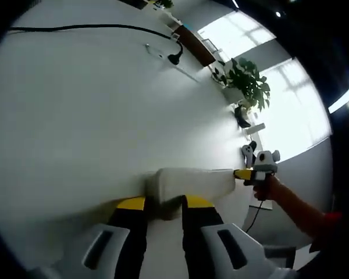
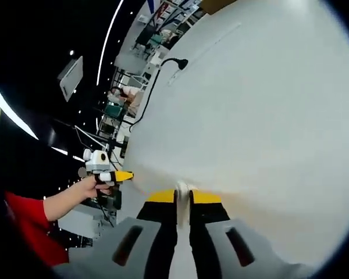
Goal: Arrange the utensils inside the cutlery case until each visible utensil rests in its matching compartment.
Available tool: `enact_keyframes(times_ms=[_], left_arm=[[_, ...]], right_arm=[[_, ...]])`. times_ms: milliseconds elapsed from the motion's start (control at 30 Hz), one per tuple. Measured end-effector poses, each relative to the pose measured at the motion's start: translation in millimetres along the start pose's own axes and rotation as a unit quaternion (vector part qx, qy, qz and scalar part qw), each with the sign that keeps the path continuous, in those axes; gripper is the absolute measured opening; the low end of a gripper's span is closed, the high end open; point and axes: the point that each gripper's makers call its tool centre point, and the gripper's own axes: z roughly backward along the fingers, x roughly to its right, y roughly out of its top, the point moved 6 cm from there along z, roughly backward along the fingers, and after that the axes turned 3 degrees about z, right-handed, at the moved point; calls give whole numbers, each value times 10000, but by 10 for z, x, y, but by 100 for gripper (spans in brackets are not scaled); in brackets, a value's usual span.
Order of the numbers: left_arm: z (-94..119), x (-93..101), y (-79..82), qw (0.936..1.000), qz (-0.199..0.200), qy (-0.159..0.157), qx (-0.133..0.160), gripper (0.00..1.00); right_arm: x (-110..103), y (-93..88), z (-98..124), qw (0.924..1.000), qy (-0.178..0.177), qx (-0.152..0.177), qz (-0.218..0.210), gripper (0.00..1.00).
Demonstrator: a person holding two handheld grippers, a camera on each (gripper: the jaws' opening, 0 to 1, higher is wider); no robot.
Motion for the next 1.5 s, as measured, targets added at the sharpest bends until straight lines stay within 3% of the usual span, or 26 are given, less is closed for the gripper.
enact_keyframes(times_ms=[67, 133, 233, 300, 367, 433, 467, 533, 567, 633, 667, 700, 733, 767, 833, 1133, 1200, 1267, 1333, 1367, 1400, 1467, 1500], left_arm=[[-20, -14, -3, 10000, 51, 20, 27, 22], [-32, -31, -2, 10000, 65, 12, 53, 22], [-42, -31, -6, 9999, 97, 38, 84, 22], [-44, -29, -11, 9998, 143, 66, 159, 22], [-40, -23, -33, 9990, 343, 131, 239, 23], [-36, -22, -52, 9981, 436, 173, 389, 24], [-24, -6, -98, 9969, 680, 190, 350, 24], [-13, 10, -160, 9974, 573, 180, 392, 24], [-16, 11, -170, 9962, 722, 172, 452, 24], [-27, 52, -261, 9953, 935, 47, 239, 24], [-37, 74, -303, 9952, 970, -65, 133, 24], [-38, 58, -284, 9958, 887, -34, 229, 24], [-31, 48, -261, 9982, 540, -121, 245, 24], [-33, 33, -226, 9984, 455, -145, 287, 24], [-31, -4, -138, 9967, 582, -183, 528, 24], [-47, -48, -33, 9951, 714, -374, 569, 23], [-41, -48, -38, 9897, 1185, -502, 622, 22], [-34, -70, -54, 9929, 794, -560, 691, 20], [-30, -62, -65, 9923, 918, -489, 669, 18], [-26, -69, -66, 9896, 1216, -486, 601, 18], [-27, -75, -65, 9900, 1179, -488, 593, 17], [-26, -73, -45, 9950, 729, -420, 547, 17], [-25, -68, -44, 9937, 887, -418, 551, 17]], right_arm=[[-46, 20, -57, 9999, 11, 76, 81, 1], [-26, -83, -22, 9999, 95, 116, 77, 0], [-15, -72, -21, 9998, 55, 137, -95, 0], [1, -56, -13, 9997, 79, 203, 69, 1], [4, -37, -8, 9993, 31, 247, -294, 2], [11, -28, 4, 9995, 4, 305, 127, 3], [16, -26, 10, 9993, -26, 370, -31, 4], [27, -24, 14, 9989, -87, 380, -270, 7], [27, -47, 13, 9991, -126, 280, -304, 10], [31, -103, 21, 9996, -204, 130, 122, 18], [20, -141, 38, 9997, -253, 53, 16, 21], [36, -99, 57, 9986, -298, 262, 341, 20], [74, -124, 89, 9981, -481, 174, 342, 19], [36, -112, 63, 9988, -331, 221, 277, 19], [51, -95, 60, 9991, -270, 115, 311, 18], [38, 1, 2, 9983, -310, -147, 480, 18], [35, -6, -6, 9982, -283, -110, 508, 18], [26, -7, -21, 9986, -271, -70, 457, 17], [20, 4, -36, 9989, -275, -74, 368, 16], [8, 3, -43, 9989, -279, -92, 377, 16], [9, 15, -48, 9990, -289, -119, 327, 16], [-18, 17, -61, 9987, -334, -156, 359, 16], [-31, 11, -63, 9985, -369, -169, 364, 16]])
